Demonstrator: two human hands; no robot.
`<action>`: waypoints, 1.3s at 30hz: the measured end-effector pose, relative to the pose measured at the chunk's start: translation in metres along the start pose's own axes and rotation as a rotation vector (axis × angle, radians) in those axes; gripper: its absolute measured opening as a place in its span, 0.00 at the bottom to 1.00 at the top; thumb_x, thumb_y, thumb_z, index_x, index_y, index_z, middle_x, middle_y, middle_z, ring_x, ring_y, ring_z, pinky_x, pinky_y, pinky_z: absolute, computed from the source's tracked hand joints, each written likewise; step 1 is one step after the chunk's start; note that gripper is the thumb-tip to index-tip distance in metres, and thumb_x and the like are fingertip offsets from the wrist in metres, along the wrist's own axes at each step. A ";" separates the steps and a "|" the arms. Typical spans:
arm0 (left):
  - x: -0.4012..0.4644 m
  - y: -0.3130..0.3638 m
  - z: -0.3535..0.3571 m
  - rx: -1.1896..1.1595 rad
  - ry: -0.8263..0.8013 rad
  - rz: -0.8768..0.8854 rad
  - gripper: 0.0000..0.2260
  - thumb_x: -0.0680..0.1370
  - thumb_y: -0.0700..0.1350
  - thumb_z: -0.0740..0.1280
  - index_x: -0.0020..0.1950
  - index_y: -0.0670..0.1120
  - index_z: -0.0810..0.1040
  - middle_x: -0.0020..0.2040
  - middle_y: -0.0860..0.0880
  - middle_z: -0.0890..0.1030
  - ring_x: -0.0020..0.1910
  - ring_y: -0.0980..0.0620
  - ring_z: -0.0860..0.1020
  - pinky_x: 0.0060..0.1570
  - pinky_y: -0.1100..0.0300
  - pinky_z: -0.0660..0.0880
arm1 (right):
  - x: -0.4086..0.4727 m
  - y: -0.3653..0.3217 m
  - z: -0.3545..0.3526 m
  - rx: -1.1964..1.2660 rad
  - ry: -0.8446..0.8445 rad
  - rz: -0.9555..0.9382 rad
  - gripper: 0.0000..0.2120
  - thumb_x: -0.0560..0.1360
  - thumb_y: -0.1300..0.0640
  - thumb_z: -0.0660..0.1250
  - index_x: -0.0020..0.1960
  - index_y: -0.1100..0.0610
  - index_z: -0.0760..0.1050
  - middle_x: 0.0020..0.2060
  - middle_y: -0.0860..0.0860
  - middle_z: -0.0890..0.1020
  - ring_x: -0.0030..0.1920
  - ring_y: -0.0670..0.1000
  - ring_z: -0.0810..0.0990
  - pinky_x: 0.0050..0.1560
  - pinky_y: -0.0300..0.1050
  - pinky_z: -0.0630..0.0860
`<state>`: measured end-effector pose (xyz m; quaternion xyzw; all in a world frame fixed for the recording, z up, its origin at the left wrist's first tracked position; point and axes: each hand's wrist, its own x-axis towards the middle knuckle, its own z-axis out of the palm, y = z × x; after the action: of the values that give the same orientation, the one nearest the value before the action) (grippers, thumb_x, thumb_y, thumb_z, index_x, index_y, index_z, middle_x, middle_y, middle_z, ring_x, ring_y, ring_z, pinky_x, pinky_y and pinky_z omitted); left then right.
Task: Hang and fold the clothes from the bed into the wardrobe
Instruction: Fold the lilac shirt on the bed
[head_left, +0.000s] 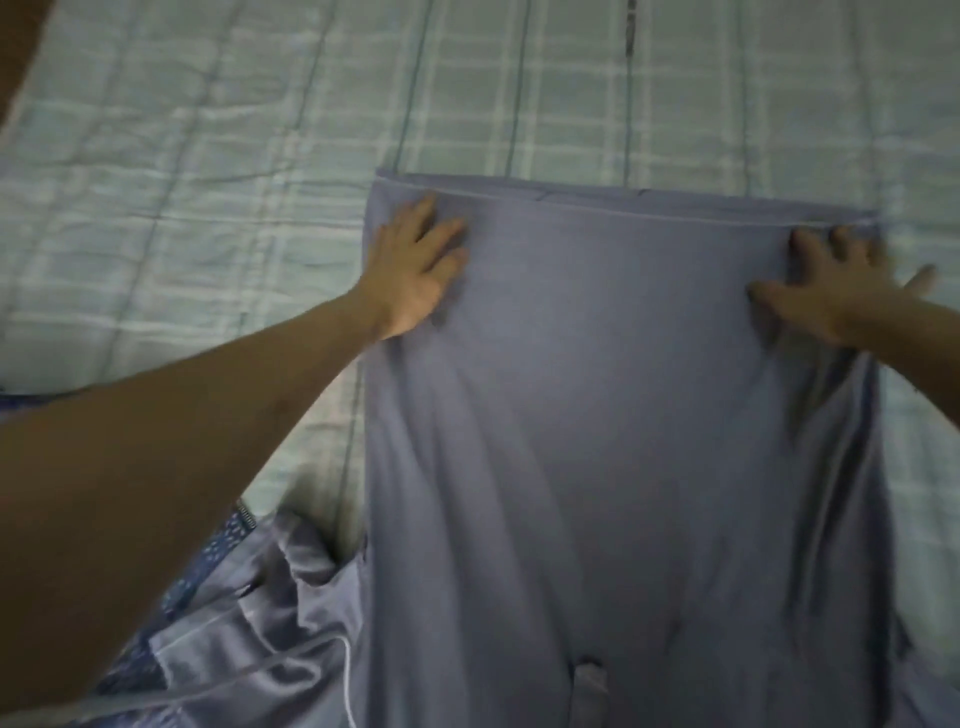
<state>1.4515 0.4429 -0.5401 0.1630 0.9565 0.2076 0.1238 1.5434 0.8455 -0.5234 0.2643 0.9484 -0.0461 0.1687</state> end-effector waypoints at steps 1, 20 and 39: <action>-0.018 -0.001 -0.007 -0.036 0.091 0.023 0.25 0.81 0.57 0.52 0.73 0.48 0.70 0.77 0.41 0.60 0.76 0.41 0.59 0.74 0.47 0.55 | -0.017 -0.004 -0.007 0.006 0.150 -0.081 0.37 0.74 0.36 0.58 0.77 0.53 0.54 0.78 0.56 0.51 0.77 0.63 0.51 0.71 0.72 0.48; -0.329 -0.073 -0.018 -0.036 0.003 -0.611 0.24 0.69 0.50 0.77 0.62 0.47 0.73 0.54 0.41 0.81 0.55 0.40 0.79 0.53 0.51 0.75 | -0.312 -0.032 0.141 -0.037 0.005 -0.579 0.30 0.75 0.47 0.50 0.74 0.57 0.64 0.75 0.58 0.64 0.73 0.58 0.63 0.71 0.62 0.58; -0.371 -0.008 -0.054 -0.252 0.214 -0.531 0.14 0.74 0.52 0.67 0.46 0.41 0.79 0.42 0.41 0.80 0.43 0.45 0.77 0.44 0.52 0.73 | -0.395 0.013 0.108 0.289 0.162 -0.729 0.26 0.71 0.56 0.68 0.68 0.60 0.69 0.72 0.62 0.66 0.62 0.67 0.71 0.62 0.60 0.71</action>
<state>1.7729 0.2816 -0.4336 -0.1317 0.9401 0.3008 0.0917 1.8991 0.6457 -0.4893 -0.0656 0.9741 -0.2148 0.0269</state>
